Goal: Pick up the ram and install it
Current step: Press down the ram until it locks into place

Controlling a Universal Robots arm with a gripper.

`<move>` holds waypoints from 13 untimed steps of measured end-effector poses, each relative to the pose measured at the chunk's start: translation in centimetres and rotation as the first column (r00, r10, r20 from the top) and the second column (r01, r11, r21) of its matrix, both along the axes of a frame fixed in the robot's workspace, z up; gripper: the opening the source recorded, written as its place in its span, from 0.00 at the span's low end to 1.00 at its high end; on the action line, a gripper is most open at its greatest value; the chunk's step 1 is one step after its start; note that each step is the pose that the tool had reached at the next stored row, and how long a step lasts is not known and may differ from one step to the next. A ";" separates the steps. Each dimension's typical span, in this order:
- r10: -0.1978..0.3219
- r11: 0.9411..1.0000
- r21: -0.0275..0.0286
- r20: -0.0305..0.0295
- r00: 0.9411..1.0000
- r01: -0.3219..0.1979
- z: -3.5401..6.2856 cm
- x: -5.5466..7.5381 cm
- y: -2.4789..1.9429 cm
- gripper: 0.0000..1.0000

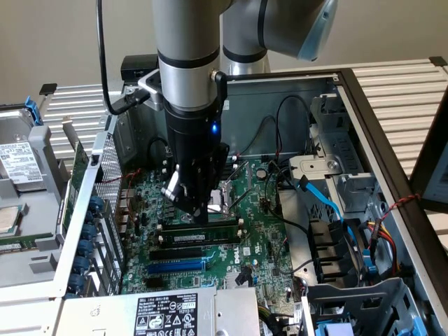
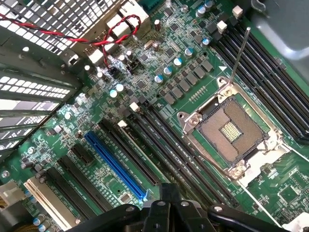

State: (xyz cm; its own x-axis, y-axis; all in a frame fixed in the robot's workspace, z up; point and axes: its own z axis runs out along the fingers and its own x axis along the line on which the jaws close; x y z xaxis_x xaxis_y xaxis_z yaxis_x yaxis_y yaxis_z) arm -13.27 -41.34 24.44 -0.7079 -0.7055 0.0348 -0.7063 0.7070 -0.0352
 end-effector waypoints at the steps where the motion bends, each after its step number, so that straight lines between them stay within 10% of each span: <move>1: -0.008 1.000 0.000 0.006 1.000 0.008 0.02 0.0 0.00 0.11; 6: -0.049 0.999 0.001 0.037 0.998 0.049 0.03 0.0 0.02 0.11; 13: -0.123 0.992 0.002 0.054 0.991 0.123 0.04 0.0 0.02 0.11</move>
